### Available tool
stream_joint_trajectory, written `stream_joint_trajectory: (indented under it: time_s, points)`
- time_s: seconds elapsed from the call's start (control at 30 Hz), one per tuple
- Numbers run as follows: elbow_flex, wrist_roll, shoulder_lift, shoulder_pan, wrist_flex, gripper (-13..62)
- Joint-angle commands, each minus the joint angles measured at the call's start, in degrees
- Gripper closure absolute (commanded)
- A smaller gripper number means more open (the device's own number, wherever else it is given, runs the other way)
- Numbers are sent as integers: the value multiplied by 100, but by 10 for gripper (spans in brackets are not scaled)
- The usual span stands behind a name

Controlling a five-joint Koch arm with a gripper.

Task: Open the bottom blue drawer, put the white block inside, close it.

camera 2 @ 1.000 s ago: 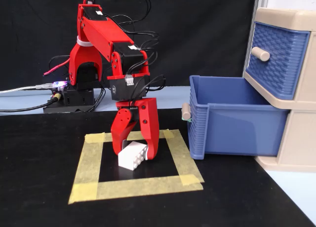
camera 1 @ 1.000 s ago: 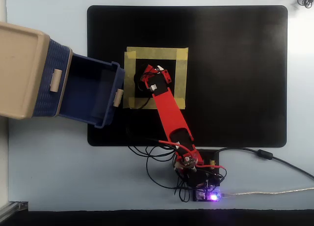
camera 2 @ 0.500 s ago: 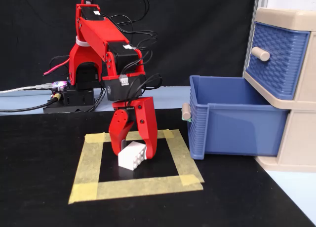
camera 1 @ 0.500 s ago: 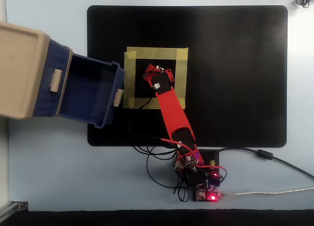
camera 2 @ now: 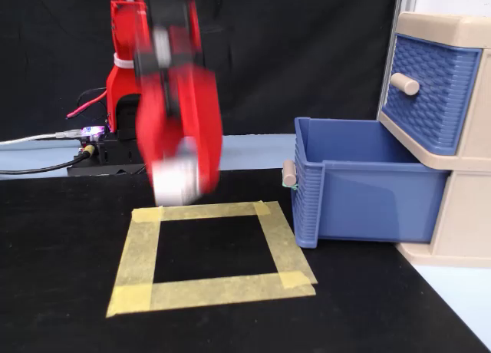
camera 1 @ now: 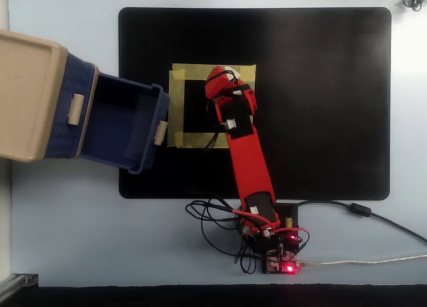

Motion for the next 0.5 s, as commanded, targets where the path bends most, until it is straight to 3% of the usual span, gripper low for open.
stream_joint_trajectory:
  time_s: [0.0, 0.23, 0.47]
  points:
    - [-967, -158, 272, -501, 1143, 574]
    - [-2874, -1802, -633, -3103, 1705, 574]
    - [-3366, -1802, -1705, -3630, 1020, 543]
